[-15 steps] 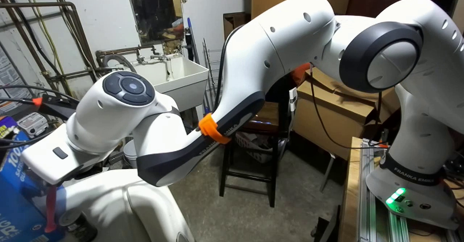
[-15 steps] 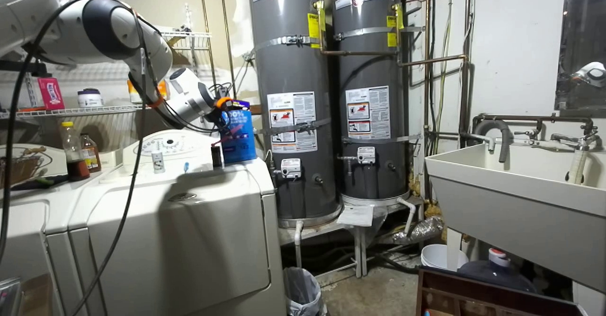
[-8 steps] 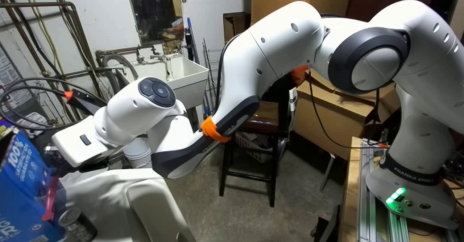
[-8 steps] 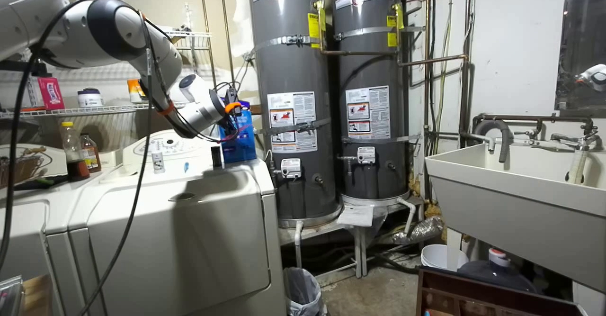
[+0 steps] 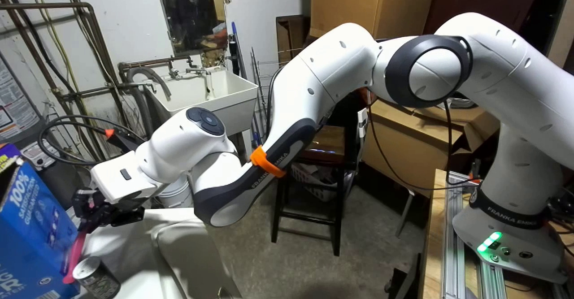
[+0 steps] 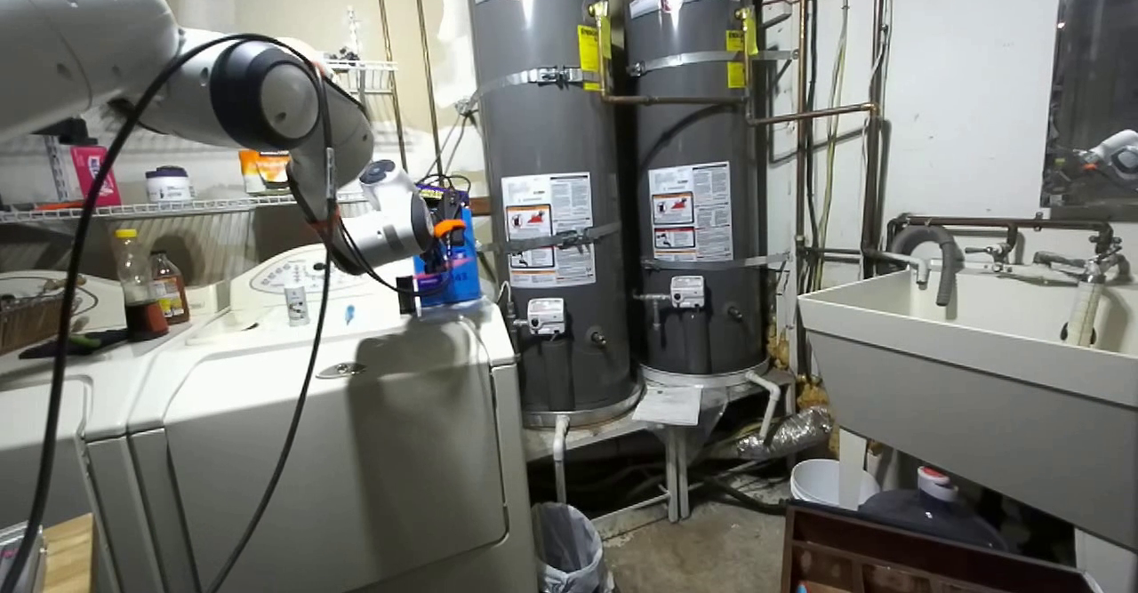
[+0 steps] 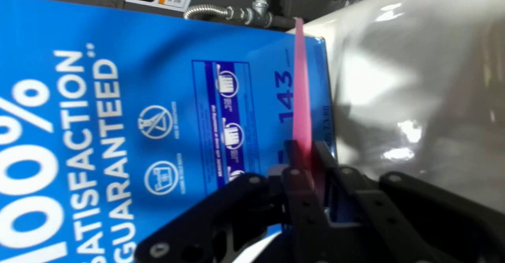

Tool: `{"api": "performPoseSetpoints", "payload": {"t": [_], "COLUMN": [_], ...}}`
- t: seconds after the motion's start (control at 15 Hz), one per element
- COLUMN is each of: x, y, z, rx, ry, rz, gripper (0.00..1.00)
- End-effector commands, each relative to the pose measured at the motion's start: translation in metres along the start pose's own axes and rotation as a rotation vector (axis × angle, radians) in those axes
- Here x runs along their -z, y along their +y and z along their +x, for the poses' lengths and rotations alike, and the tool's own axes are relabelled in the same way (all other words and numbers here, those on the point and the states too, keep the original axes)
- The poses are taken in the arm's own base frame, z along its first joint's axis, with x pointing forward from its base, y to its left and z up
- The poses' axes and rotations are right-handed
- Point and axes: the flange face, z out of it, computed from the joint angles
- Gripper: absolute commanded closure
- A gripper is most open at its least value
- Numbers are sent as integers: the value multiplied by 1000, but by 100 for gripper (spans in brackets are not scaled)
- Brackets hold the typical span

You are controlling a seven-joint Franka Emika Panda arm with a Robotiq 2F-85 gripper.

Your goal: Move the pink thing from the utensil organizer to the washing machine

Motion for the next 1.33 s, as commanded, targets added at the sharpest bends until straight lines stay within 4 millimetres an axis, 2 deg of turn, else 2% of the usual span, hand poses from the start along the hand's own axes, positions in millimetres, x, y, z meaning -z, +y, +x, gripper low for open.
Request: {"api": "performPoseSetpoints", "payload": {"t": [0.0,0.07,0.13,0.67,1.0,1.07,1.13,1.27], "x": [-3,-4,-4,-16,-33,-35,-37,-40], "y": [-2,-3,-3,-7,-18,-19,-19,-18], "z": [0,0,0,-9,-2,0,1,4], "rx": [1,1,0,-183,-267,-270,-275,-283], "ry": [10,16,18,115,184,194,200,201], "rz": [21,30,33,-49,34,49,62,77], "gripper": [89,89,97,97,97,64,63,50]}}
